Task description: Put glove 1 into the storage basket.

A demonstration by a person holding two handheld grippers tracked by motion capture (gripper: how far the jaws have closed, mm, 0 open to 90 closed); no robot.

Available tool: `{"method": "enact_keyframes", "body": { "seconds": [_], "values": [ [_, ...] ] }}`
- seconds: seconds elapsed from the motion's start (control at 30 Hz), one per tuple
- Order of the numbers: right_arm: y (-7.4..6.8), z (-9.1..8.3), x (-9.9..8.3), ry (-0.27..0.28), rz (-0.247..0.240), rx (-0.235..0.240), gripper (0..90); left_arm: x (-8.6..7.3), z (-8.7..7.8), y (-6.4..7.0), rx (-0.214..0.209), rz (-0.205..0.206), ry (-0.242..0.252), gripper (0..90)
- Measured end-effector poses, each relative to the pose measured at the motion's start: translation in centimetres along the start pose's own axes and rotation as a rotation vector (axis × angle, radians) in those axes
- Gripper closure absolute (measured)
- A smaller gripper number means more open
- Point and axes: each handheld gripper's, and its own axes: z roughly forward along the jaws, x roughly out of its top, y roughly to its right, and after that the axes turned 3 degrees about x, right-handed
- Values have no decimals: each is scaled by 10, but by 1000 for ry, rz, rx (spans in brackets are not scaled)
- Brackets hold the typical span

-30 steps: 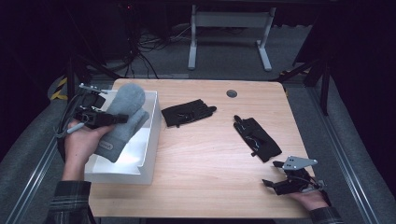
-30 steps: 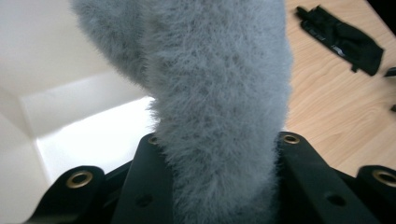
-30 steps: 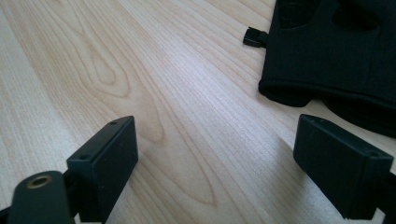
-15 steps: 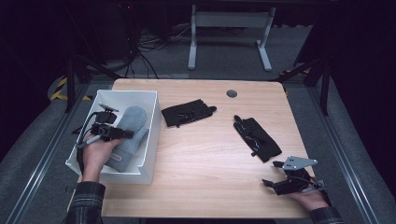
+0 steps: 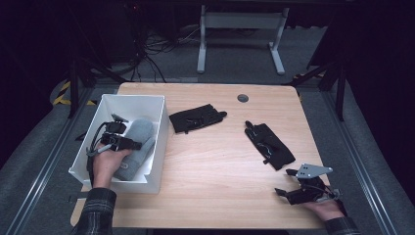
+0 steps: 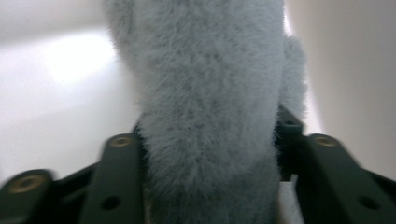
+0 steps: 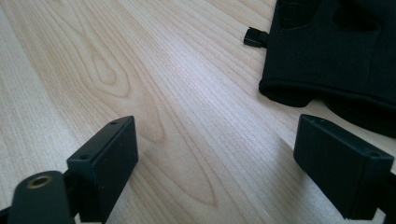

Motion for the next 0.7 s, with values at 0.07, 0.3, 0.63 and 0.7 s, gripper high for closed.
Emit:
{"method": "enact_keyframes", "body": {
  "seconds": [0.07,0.3,0.63,0.7],
  "values": [
    [0,0,0,0,0,0,140,0,-3,0,1,8,6,416],
    [0,0,0,0,0,0,139,8,-34,7,38,29,119,207],
    [0,0,0,0,0,1,139,13,-73,24,-6,95,206,161],
    [0,0,0,0,0,1,139,14,-81,30,-23,117,229,162]
  ]
}}
